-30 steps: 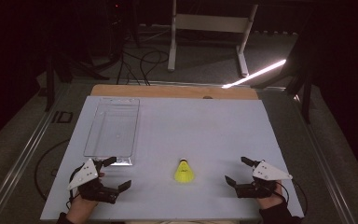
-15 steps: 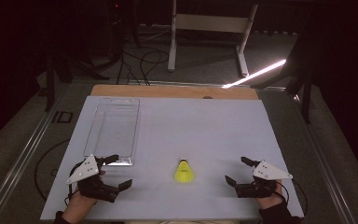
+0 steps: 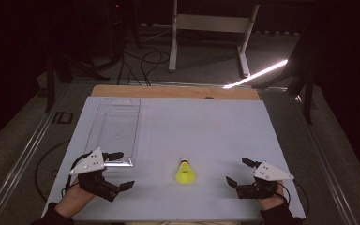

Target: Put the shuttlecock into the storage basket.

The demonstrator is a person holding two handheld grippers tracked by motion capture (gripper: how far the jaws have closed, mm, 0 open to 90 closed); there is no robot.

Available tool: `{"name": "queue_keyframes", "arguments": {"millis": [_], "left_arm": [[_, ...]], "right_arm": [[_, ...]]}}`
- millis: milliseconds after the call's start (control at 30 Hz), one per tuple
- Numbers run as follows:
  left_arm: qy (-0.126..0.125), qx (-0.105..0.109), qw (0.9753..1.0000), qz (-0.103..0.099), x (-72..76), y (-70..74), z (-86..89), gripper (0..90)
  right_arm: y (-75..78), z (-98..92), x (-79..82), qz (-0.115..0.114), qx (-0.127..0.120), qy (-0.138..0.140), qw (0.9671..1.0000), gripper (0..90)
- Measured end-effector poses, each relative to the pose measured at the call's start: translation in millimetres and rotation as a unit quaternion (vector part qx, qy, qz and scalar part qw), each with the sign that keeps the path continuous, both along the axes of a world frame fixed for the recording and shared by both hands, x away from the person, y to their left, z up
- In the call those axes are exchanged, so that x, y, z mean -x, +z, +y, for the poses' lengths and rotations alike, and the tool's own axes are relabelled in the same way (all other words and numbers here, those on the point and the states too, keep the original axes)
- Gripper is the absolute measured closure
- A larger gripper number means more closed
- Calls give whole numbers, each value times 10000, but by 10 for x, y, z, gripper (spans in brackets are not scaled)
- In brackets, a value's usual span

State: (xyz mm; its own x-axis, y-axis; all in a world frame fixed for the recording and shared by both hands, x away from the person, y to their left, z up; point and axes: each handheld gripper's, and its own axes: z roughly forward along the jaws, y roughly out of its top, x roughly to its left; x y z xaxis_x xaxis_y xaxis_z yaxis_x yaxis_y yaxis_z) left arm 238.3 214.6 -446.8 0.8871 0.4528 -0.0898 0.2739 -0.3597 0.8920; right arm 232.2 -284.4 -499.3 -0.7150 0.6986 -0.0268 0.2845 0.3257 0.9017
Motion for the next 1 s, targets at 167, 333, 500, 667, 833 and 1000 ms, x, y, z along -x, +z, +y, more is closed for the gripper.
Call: {"name": "queue_keyframes", "arguments": {"millis": [167,333,500,667,833,1000], "left_arm": [[-134,-254,9995,90,-43,91,-60,0],[-244,-509,9983,149,-66,135,-125,0],[-392,-818,9955,287,-82,189,-196,0],[-500,-1013,9931,331,-90,230,-261,0],[-511,-1353,9887,387,-103,267,-321,0],[-604,-1669,9829,484,-116,298,-390,0]], "right_arm": [[-2,4,-1,22,-2,28,10000,85],[-1,1,-1,38,-8,32,10000,85],[-5,6,-2,57,-15,46,10000,85],[-4,8,0,61,-16,50,10000,85],[-5,9,-2,68,-28,64,10000,85],[-3,6,-2,51,-14,75,10000,85]]}}
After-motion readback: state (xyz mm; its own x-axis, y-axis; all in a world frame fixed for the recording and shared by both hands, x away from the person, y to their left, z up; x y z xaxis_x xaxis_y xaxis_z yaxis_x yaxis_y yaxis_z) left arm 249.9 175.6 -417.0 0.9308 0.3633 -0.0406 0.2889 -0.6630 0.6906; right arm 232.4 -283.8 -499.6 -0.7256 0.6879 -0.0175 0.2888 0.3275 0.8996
